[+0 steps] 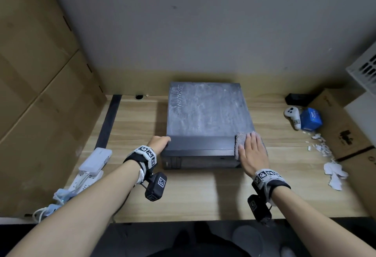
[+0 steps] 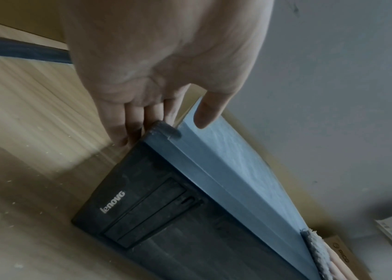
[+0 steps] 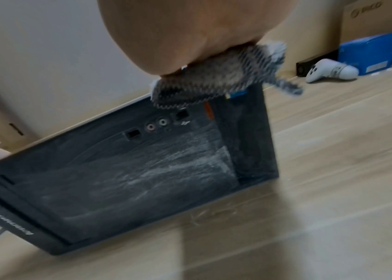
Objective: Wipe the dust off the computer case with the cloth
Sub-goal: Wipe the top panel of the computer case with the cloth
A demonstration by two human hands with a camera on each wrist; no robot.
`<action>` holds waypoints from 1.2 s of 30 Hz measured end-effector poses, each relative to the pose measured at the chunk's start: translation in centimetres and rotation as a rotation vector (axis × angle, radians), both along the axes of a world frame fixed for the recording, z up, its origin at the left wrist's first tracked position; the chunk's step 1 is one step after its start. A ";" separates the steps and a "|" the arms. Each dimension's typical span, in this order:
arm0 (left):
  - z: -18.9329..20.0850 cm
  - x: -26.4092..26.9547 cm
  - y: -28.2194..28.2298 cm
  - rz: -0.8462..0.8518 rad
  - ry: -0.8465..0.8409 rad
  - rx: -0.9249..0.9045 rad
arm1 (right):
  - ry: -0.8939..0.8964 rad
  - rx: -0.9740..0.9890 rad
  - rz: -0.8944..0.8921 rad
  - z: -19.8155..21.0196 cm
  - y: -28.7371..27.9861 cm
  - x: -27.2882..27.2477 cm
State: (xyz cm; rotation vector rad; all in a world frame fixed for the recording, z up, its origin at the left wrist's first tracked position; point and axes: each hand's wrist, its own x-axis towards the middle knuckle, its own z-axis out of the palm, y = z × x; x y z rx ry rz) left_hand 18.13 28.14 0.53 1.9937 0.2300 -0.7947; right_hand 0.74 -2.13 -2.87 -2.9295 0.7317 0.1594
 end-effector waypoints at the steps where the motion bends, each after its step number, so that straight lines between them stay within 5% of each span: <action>1: 0.0 0.0 0.1 0.009 0.005 0.008 | -0.009 0.008 -0.017 -0.2 0.6 0.7; 13: -1.2 -0.2 2.2 0.102 0.024 -0.069 | -0.015 0.175 0.526 0.8 18.8 9.3; 18: 1.2 -0.2 1.6 0.119 0.050 -0.047 | -0.024 0.095 0.623 1.2 14.8 8.7; 29: 2.2 -0.5 -3.5 0.010 0.013 0.103 | 0.041 -0.010 0.188 0.7 -2.1 1.6; 36: 1.5 -1.7 -4.3 0.060 0.068 0.153 | 0.096 0.008 0.082 1.1 -2.6 3.7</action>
